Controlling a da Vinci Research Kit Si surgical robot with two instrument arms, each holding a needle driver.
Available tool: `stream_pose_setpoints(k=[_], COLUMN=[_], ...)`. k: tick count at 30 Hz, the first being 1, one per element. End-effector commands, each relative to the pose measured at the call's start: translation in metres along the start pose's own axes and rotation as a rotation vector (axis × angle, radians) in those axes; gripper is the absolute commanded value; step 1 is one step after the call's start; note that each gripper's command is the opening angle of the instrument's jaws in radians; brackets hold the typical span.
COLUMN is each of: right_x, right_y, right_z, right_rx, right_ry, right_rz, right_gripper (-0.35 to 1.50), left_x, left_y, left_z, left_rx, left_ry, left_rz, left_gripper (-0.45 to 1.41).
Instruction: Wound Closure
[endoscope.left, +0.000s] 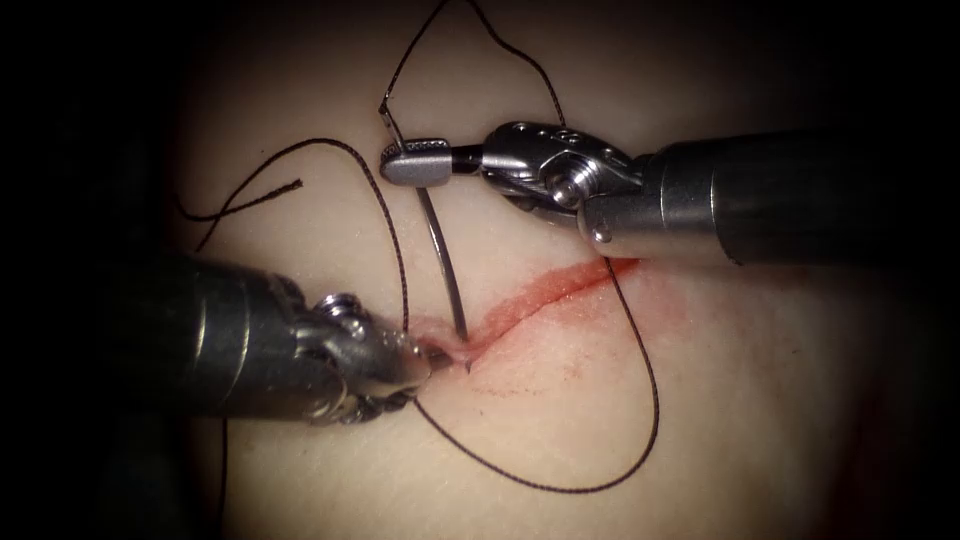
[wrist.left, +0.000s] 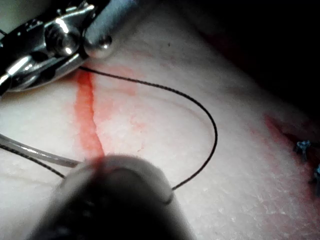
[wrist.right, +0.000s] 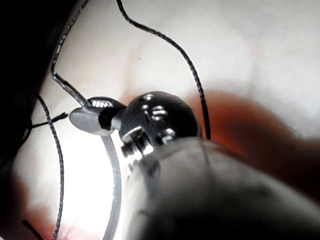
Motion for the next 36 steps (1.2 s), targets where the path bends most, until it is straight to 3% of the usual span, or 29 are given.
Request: stream_pose_setpoints(k=[1, 36], right_x=[-0.0003, -0.0025], right_y=[0.0003, -0.0011], right_z=[0.0010, 0.0014], right_rx=[-0.001, -0.015], right_ry=[-0.004, -0.032], right_rz=[0.006, 0.323], right_gripper=[-0.35, -0.35], left_x=[0.0001, 0.0001], left_y=[0.0003, 0.0003], left_z=[0.0007, 0.0006], left_rx=[-0.001, -0.001], left_ry=[0.003, 0.003], left_rz=[0.000, -0.001], left_gripper=[-0.45, -0.45])
